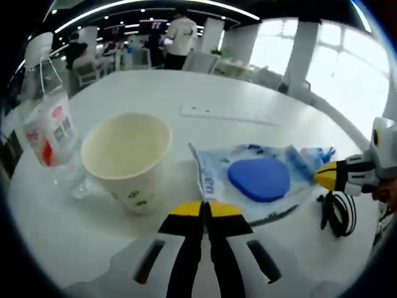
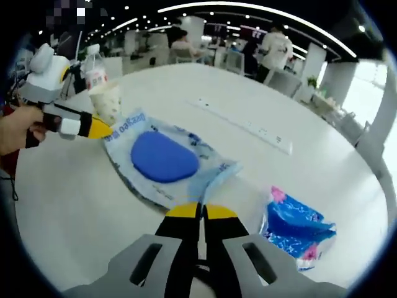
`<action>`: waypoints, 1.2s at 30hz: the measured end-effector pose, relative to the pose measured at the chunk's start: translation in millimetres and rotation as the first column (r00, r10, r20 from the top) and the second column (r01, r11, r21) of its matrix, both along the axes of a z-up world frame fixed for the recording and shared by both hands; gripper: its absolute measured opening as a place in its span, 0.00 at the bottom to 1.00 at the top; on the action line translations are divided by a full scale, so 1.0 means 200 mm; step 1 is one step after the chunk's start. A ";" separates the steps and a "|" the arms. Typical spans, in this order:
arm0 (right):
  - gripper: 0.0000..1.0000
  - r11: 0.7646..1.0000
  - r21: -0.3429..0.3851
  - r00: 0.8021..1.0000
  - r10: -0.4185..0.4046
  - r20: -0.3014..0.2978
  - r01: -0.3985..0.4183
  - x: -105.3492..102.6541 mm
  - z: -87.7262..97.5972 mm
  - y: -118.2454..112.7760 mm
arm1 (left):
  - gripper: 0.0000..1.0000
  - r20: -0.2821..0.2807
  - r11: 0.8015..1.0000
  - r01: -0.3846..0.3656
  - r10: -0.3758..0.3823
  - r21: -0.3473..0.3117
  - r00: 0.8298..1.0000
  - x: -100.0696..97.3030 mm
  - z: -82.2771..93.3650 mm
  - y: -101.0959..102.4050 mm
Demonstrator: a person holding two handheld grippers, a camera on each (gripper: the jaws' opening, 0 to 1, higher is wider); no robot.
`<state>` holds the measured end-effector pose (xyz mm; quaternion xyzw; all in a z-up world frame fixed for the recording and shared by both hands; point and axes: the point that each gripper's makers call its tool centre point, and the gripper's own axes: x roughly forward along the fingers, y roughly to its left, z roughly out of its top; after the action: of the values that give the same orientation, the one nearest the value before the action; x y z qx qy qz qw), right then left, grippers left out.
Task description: Arrange the tabletop items into an orderly group along one side of the table until the central work area is clear of visible clutter.
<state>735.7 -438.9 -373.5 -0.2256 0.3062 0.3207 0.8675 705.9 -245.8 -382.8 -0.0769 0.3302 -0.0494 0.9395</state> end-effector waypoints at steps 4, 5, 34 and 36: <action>0.05 0.996 -0.086 0.999 0.035 0.025 -0.033 0.00 -0.01 -0.02 | 0.05 0.027 0.995 0.037 -0.040 0.096 0.999 0.00 0.00 0.01; 0.05 0.993 -0.110 0.999 0.034 0.029 -0.031 -0.01 -0.02 -0.02 | 0.08 0.029 0.993 0.045 -0.049 0.107 0.998 0.00 0.00 0.00; 0.93 0.966 0.250 0.993 -0.089 0.076 0.068 -0.17 0.42 0.06 | 0.61 0.130 0.987 0.116 -0.130 0.112 0.983 -0.22 0.32 0.09; 0.99 0.957 0.282 0.993 -0.091 0.080 0.065 -0.21 0.48 0.07 | 0.68 0.131 0.987 0.127 -0.139 0.096 0.982 -0.24 0.34 0.08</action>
<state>694.5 -425.2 -277.9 -0.1036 0.2266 0.3154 0.9157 658.0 -230.3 -314.0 -0.0102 0.2712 -0.1030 0.9569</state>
